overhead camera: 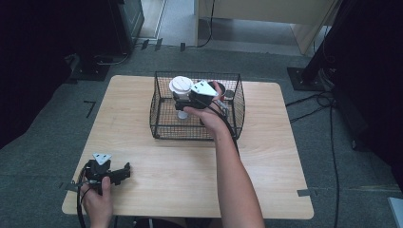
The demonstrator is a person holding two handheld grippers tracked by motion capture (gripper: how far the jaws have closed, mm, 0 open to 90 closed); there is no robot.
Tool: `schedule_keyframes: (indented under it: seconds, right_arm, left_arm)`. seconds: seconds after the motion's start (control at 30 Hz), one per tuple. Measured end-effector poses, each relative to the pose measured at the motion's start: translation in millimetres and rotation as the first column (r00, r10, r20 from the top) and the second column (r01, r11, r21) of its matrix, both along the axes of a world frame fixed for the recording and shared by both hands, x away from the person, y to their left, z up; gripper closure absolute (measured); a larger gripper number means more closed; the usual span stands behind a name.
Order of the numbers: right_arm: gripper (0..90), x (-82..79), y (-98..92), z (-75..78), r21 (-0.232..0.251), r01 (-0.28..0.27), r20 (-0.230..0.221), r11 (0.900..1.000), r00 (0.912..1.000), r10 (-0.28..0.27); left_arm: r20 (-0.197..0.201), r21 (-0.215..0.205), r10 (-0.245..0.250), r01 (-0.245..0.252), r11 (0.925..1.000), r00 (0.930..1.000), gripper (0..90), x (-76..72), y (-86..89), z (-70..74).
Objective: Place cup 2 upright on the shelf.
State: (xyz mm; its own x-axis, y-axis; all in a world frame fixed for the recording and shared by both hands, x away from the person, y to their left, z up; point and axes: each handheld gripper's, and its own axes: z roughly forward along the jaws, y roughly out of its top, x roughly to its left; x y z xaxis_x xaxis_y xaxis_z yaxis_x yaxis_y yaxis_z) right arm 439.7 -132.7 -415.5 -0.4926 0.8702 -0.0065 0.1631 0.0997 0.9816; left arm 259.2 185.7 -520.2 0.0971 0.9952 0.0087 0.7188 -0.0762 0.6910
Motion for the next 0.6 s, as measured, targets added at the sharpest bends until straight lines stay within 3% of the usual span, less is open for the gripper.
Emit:
schedule_keyframes:
  seconds: [0.4,0.53,0.6]
  right_arm:
    - [0.0,-29.3,-11.5,22.3,0.012,0.007,0.048,1.000,0.9988,-0.008]
    - [0.0,-41.6,-20.9,28.2,0.060,0.006,0.043,0.998,0.9991,-0.008]
    - [0.0,-48.1,-25.8,30.4,0.058,0.009,0.046,0.998,0.9989,-0.011]
  left_arm:
    - [0.001,0.000,0.000,0.000,1.0000,1.0000,0.1,0.0,0.0,-0.1]
    - [0.001,-0.001,0.001,-0.001,1.0000,1.0000,0.1,0.0,-0.1,-0.1]
    - [0.001,0.000,0.001,-0.001,1.0000,1.0000,0.1,0.0,-0.1,-0.1]
